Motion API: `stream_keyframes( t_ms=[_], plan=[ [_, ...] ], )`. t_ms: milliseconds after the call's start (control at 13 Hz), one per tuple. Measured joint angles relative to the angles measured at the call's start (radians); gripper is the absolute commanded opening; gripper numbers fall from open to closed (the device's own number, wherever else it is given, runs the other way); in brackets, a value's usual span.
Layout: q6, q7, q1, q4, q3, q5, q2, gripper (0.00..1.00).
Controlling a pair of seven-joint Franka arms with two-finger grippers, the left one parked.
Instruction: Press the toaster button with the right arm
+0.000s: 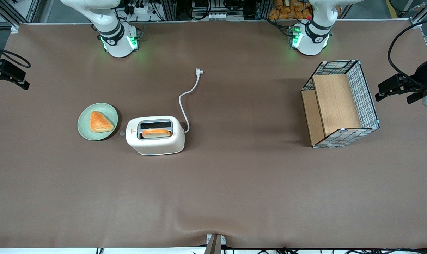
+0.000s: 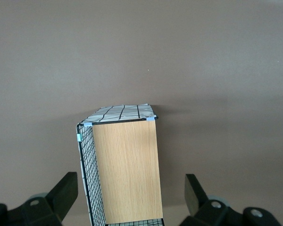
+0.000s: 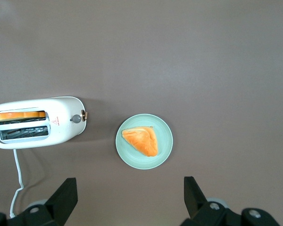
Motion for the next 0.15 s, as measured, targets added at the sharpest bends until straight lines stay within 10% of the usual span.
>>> stream_keyframes(
  t_ms=[154],
  plan=[
    [0.0,0.0,0.0,0.0,0.0,0.0,0.0,1.0]
  ],
)
